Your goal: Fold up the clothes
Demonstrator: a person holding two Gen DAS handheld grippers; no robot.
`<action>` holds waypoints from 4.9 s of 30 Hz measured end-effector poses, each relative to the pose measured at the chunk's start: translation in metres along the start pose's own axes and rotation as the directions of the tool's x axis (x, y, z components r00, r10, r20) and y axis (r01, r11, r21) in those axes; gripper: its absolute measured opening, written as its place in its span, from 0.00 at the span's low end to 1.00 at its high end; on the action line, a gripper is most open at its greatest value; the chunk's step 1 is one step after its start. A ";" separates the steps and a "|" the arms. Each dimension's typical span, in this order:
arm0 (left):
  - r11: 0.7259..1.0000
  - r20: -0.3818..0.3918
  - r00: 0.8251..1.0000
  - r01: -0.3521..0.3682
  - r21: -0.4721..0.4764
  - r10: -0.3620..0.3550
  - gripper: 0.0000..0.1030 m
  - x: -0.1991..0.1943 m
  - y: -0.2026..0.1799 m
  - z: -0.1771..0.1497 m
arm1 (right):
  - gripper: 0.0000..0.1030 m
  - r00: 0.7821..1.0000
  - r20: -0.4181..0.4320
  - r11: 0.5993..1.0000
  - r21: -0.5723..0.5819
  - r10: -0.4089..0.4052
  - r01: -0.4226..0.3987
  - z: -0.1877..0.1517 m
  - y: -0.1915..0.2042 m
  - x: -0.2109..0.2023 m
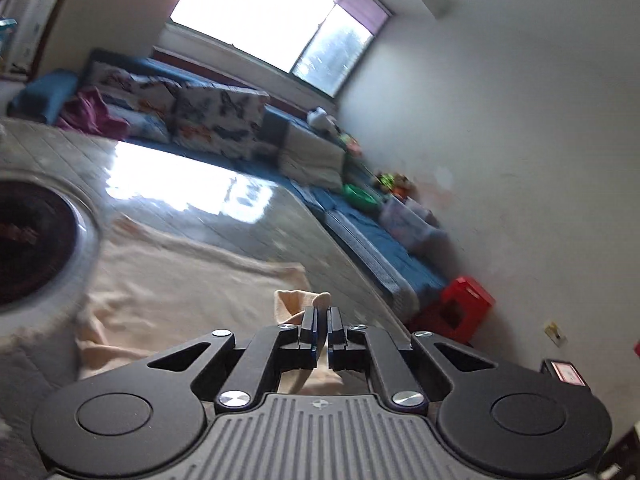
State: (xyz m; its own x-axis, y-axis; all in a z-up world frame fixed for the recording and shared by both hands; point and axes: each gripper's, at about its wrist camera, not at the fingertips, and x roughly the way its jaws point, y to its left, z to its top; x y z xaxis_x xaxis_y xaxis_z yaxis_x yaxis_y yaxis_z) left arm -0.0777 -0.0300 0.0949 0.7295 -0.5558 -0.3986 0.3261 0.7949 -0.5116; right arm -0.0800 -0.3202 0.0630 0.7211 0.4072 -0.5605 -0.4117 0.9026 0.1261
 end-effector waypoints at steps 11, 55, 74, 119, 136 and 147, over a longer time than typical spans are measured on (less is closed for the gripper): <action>0.992 -0.160 0.987 0.024 0.123 -0.004 0.14 0.019 0.008 -0.035 | 0.48 1.000 -0.001 1.000 0.020 0.004 -0.004 0.002 -0.001 0.001; 0.910 -0.101 0.956 -0.227 0.346 0.277 0.14 -0.031 0.067 -0.036 | 0.16 0.991 -0.100 0.967 -0.229 0.091 -0.112 0.004 0.060 0.025; 0.652 -0.079 0.957 -0.130 0.747 0.281 0.27 -0.050 0.021 -0.108 | 0.20 0.969 -0.159 0.897 -0.373 0.189 -0.236 -0.010 0.111 0.034; 0.694 -0.093 0.968 -0.100 0.713 0.235 0.38 -0.019 0.060 -0.079 | 0.12 0.958 -0.186 0.923 -0.281 0.216 -0.263 0.027 0.063 0.031; 0.769 -0.033 0.990 -0.086 0.633 0.138 0.11 -0.090 0.040 -0.059 | 0.08 0.957 -0.115 0.921 -0.260 0.267 -0.289 0.018 0.067 -0.040; 0.820 -0.010 0.990 -0.113 0.561 0.144 0.11 -0.063 0.053 -0.007 | 0.08 0.959 -0.100 0.925 -0.255 0.263 -0.281 0.063 0.060 -0.025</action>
State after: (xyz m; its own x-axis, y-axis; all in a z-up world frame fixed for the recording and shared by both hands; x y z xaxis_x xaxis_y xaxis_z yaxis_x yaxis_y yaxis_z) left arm -0.1106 0.0459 0.0873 0.7625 -0.4382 -0.4759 0.5223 0.8511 0.0531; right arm -0.0880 -0.2676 0.1361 0.5275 0.6144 -0.5867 -0.7252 0.6854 0.0657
